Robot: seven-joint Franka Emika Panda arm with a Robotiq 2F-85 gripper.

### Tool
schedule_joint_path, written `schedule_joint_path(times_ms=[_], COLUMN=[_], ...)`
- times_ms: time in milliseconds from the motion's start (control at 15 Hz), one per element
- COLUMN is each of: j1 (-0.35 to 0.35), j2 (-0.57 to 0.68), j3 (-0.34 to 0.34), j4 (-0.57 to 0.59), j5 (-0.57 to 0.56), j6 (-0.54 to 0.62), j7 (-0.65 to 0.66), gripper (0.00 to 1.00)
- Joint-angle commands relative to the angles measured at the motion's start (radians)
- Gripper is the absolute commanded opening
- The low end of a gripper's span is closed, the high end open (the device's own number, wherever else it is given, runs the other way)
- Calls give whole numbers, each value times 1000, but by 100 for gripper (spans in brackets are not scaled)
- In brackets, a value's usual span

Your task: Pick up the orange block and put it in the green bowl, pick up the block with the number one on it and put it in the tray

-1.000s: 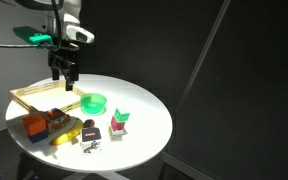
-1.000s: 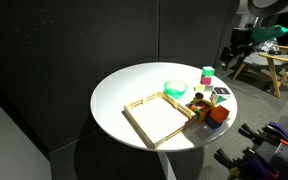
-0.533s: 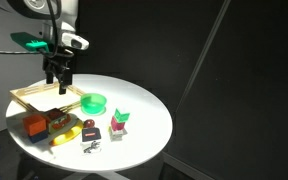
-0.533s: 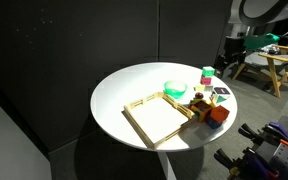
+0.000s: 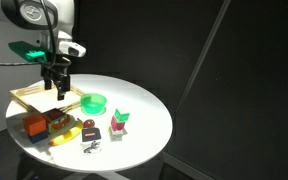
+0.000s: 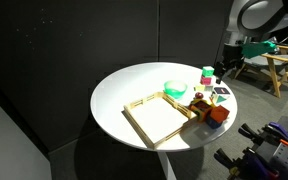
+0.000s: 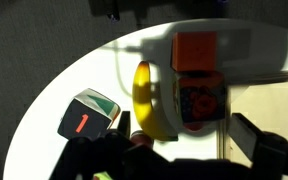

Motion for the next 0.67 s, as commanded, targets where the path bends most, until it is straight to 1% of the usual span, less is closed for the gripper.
schedule_joint_path(times_ms=[0,400,600], j1=[0,0,1], j2=[2,-2,-22], j3=[0,-1,2], j4=[-1,-8,-52], j5=[0,-3,-20], j6=[-1,3,73], j7=[0,-5,-18], gripper=[100,100,100])
